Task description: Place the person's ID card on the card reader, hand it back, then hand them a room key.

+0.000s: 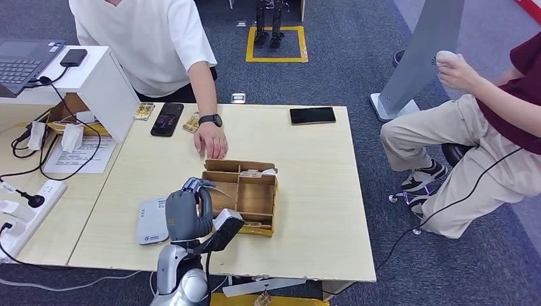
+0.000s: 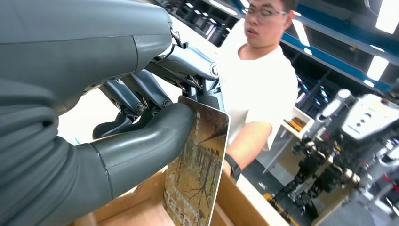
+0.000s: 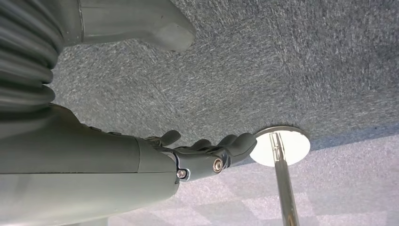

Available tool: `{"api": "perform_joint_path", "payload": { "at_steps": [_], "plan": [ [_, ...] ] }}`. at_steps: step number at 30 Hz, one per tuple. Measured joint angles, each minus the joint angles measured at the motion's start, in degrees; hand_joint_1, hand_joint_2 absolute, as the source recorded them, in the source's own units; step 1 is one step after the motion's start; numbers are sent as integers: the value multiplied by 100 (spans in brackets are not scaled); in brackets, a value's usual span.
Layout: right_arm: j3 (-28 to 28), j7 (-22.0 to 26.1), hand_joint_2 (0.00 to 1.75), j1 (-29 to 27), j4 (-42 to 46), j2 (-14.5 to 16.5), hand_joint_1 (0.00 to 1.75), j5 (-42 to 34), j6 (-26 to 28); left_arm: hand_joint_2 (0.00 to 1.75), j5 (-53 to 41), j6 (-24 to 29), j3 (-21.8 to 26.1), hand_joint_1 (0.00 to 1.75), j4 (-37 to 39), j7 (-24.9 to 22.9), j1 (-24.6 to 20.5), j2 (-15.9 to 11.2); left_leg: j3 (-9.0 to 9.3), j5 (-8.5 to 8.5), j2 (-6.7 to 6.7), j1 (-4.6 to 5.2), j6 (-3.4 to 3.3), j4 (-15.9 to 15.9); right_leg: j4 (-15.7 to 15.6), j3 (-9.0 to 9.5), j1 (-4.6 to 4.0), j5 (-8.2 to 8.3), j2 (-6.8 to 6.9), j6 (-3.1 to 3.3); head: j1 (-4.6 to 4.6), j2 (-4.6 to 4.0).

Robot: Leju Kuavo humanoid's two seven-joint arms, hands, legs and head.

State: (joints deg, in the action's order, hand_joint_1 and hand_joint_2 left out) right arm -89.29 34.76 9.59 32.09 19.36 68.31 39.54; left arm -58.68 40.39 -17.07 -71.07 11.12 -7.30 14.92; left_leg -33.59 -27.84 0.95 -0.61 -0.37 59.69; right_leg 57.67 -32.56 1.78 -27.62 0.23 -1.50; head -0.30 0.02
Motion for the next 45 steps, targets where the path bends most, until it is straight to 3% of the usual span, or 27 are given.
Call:
{"api": "perform_joint_path", "payload": {
  "at_steps": [9, 21, 32, 45],
  "plan": [
    [0, 10, 175, -12, 0, -1, 0, 9, -1, 175, 741, -83, 6, 175, -46, -87, -227, -60, -1, 0, 0, 1, 0, 0, 0, 0, 1, 0, 0, 0, 1, -1],
    [0, 15, 175, -14, 0, 0, 0, -89, 0, 175, 1408, -591, 310, 175, 17, -544, -915, -356, 0, 4, 0, -1, 4, 0, 2, 0, 0, 2, -1, 0, 0, 0],
    [0, 5, 175, -13, -4, 0, 0, -61, -1, 175, 1460, -644, 605, 175, 530, -918, -1420, -687, -1, 4, 0, 0, 5, 0, 2, 0, 0, 3, -1, 0, 1, -1],
    [0, -8, 175, -7, -17, 1, 0, 166, 0, 175, 1244, -490, 727, 175, 1022, -1101, -1699, -831, -1, 4, 0, -1, 5, 0, 2, 0, 0, 3, -2, 0, 1, 0]
  ]
}}
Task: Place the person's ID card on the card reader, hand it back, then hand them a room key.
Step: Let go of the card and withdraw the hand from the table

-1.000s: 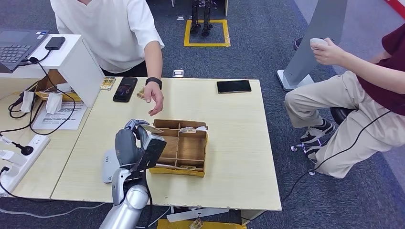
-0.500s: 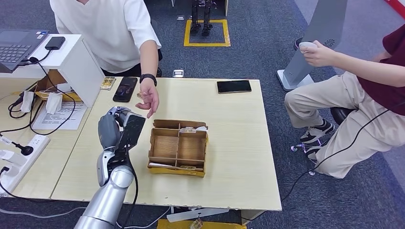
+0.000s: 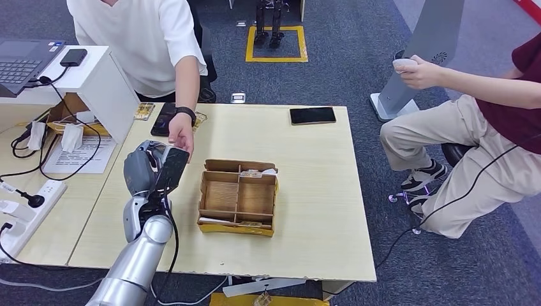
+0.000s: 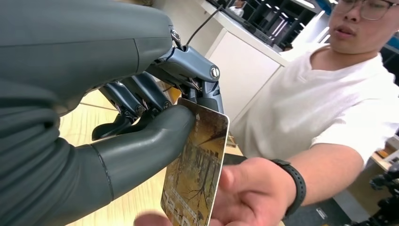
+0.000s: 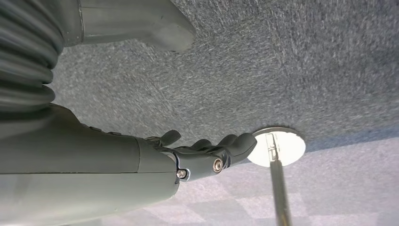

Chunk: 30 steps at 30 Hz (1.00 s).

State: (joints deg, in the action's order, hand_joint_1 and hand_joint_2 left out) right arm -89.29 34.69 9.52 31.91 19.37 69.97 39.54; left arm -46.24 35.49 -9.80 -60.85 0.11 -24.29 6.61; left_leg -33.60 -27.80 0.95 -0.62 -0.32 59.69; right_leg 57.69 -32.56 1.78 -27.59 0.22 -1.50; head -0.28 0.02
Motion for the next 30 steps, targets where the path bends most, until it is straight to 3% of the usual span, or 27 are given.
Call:
{"api": "perform_joint_path", "payload": {
  "at_steps": [29, 30],
  "plan": [
    [1, -87, 175, 10, 0, 0, 0, 129, 0, 175, 72, 102, 177, 175, 431, -80, -212, -57, 0, 0, 0, 0, 0, 0, 1, 0, 0, 0, 0, 0, 0, 0],
    [1, -90, 175, 10, 0, 0, 0, 135, 0, 175, 88, 110, 185, 158, 435, -86, -212, -57, 0, 0, 0, 0, 0, 0, 1, 0, 0, 0, 0, 0, 0, 0]
  ]
}}
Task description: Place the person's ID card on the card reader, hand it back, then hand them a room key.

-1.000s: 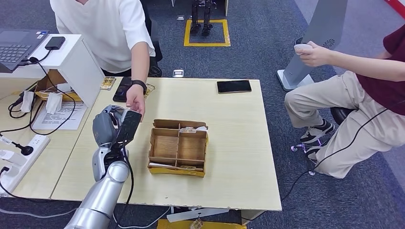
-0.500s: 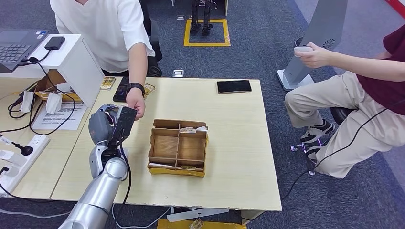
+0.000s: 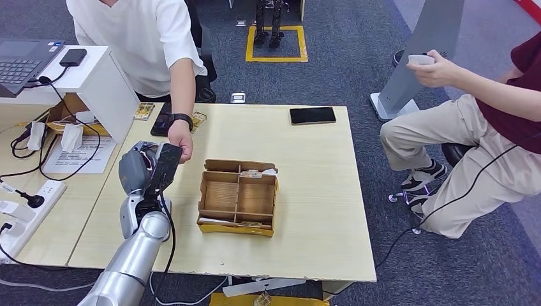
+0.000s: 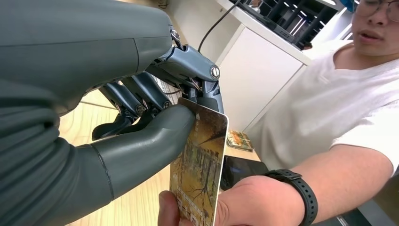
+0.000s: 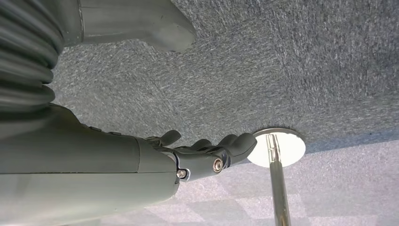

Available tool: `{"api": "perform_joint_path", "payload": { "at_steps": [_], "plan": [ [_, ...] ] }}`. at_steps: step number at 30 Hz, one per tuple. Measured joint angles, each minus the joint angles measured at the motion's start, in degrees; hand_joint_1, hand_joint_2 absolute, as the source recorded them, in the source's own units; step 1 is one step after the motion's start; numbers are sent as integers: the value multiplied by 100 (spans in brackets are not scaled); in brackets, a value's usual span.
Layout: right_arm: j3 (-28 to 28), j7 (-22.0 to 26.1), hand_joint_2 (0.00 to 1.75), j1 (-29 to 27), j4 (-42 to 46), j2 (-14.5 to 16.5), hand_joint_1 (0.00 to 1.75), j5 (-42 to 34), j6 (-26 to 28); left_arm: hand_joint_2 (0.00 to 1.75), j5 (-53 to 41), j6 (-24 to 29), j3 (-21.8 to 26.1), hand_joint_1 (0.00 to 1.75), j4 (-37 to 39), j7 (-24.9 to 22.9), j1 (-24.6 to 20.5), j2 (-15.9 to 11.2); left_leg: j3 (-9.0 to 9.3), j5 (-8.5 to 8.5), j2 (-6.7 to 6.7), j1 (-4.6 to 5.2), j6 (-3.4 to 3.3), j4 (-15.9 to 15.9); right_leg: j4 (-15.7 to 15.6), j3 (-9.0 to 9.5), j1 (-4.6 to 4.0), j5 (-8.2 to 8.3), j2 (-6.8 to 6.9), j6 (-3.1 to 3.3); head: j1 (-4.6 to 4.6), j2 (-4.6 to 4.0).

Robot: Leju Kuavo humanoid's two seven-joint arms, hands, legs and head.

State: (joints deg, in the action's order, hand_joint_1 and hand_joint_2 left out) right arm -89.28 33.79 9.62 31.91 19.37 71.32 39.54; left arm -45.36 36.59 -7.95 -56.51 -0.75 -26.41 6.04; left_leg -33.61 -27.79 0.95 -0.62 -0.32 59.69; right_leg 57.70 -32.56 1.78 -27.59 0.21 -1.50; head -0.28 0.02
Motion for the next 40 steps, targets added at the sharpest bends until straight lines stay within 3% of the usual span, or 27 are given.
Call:
{"api": "perform_joint_path", "payload": {
  "at_steps": [3, 4, 11, 17, 21, 29, 40],
  "plan": [
    [-1, -21, 175, 2, 0, 0, 0, 25, 0, 175, 118, 54, 54, 27, 25, -6, 0, 6, 0, 0, 0, 0, 0, 0, 0, 0, 0, 0, 0, 0, 0, 0],
    [-1, -34, 175, 4, 0, 0, 0, 36, 0, 175, 172, 85, 78, 0, 34, 11, 1, 9, 0, 0, 0, 0, 0, 0, 0, 0, 0, 0, 0, 0, 0, 0],
    [-1, -93, 175, 35, 0, 0, 0, 74, -1, 175, 325, 299, 323, 0, 75, 358, 4, 58, 1, 0, 0, 0, 0, 0, 0, 0, 0, 0, 0, 0, 0, -1],
    [0, -85, 175, 35, 1, 0, 0, -56, 0, 175, 642, 310, 506, 0, -284, 970, 192, 225, 0, 0, 0, 0, 0, 0, 0, 0, 0, 0, 0, 0, 0, 0],
    [0, -75, 175, 31, 3, 0, 0, -138, -1, 0, 815, 313, 511, 0, -773, 1062, 379, 313, 0, -1, 0, 0, 0, 0, 0, -1, 0, 0, 0, 0, 0, 0],
    [-1, -51, 175, 20, 13, 0, 0, -288, -1, 0, 967, 328, 513, 0, -1624, 1463, 755, 470, 1, 0, -1, 0, 0, 0, 0, -1, 0, 0, 0, 0, 0, 0],
    [-1, -15, 175, -69, 97, 0, 0, -652, 0, 0, 1847, 346, 520, 0, -3226, 2817, 1899, 847, 0, -4, -1, 1, -2, 0, -2, -2, 1, -4, -2, 0, 0, 0]
  ]
}}
